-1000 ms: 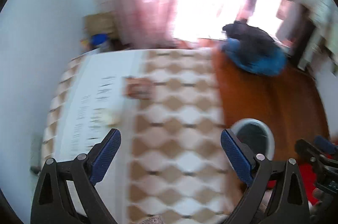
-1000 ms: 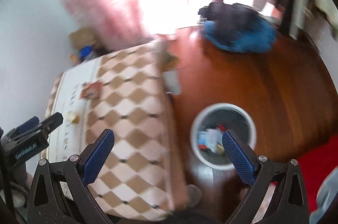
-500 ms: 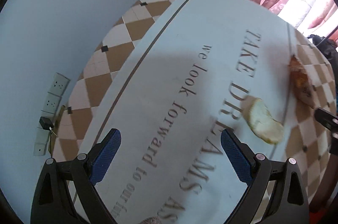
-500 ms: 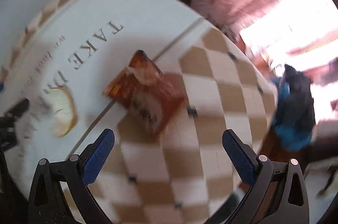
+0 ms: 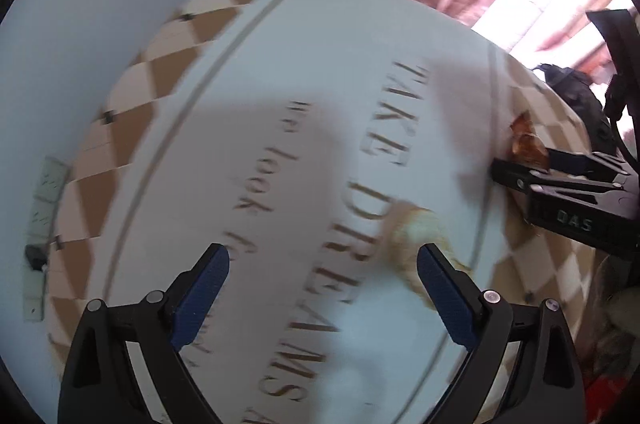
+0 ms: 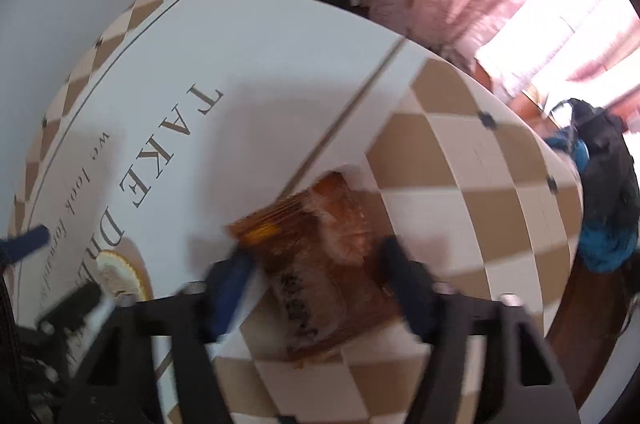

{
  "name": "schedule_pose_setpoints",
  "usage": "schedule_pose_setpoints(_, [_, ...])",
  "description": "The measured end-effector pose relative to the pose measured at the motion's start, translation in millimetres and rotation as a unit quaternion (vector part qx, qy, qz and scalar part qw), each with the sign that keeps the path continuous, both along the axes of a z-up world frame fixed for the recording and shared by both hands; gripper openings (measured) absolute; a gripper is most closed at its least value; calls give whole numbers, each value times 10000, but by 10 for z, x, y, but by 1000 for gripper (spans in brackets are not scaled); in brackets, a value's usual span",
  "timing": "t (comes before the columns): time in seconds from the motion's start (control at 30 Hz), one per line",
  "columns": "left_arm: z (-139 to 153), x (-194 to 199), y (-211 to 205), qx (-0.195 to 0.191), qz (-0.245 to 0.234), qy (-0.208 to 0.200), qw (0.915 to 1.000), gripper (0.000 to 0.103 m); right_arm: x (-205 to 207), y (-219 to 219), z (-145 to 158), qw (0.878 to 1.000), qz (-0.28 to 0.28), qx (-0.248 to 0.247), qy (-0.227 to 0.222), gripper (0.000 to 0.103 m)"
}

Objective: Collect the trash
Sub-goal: 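Grasp the brown snack bag with the right tool while the left tool grasps the yellow bottle cap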

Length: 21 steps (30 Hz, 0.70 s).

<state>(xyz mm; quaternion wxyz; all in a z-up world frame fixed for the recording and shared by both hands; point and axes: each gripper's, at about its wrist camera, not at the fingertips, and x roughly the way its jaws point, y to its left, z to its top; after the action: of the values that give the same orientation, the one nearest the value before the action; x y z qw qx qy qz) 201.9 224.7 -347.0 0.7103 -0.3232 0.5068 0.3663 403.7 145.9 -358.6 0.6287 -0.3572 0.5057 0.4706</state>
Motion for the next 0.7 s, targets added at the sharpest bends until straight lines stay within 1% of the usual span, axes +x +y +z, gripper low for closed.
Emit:
schedule_pose_setpoints(0.1, [-16,114,-75,68,-262,-38,9996,95,40,-230,9,9988,-477,7,129,57])
schedule_pose_setpoints(0.13, [-28,153,-96,75,-346,-16,9994,86,40,-323,15,9982,-600,-2,82,57])
schedule_pose_setpoints(0.17, [-34,195,-92,84,-440,13,9990,79,47,-400,16,9976,-693,-30,69,57])
schedule_pose_setpoints(0.2, [-42,253,-111,99,-541,64,9985,69,31,-472,18,9969,-777,-27,118,57])
schedule_pose_setpoints(0.23, [-51,306,-133,145,-636,125,9978,66,31,-554,20,9962,-855,-19,164,58])
schedule_pose_setpoints(0.27, [-46,347,-147,227,-730,158,9969,65,31,-630,15,9957,-907,-55,167,58])
schedule_pose_setpoints(0.3, [-34,399,-189,349,-883,163,9954,53,32,-687,12,9952,-955,-48,189,58])
schedule_pose_setpoints(0.33, [-6,446,-202,388,-964,126,9945,45,63,-777,0,9944,-1036,-20,231,58])
schedule_pose_setpoints(0.37, [5,483,-213,414,-1032,109,9937,30,53,-838,-8,9936,-1099,-43,255,58])
schedule_pose_setpoints(0.43, [33,557,-275,601,-1191,206,9908,11,43,-935,-3,9925,-1196,-52,252,57])
schedule_pose_setpoints(0.47, [57,573,-305,707,-1240,255,9894,9,47,-972,4,9917,-1259,-31,276,56])
schedule_pose_setpoints(0.5, [70,576,-304,713,-1242,250,9894,6,92,-1004,-7,9910,-1306,-14,304,56])
schedule_pose_setpoints(0.6, [166,510,-342,659,-1219,170,9902,5,67,-1145,72,9882,-1476,112,407,55])
schedule_pose_setpoints(0.7, [300,420,-426,764,-1240,129,9893,5,37,-1301,181,9850,-1623,273,511,55])
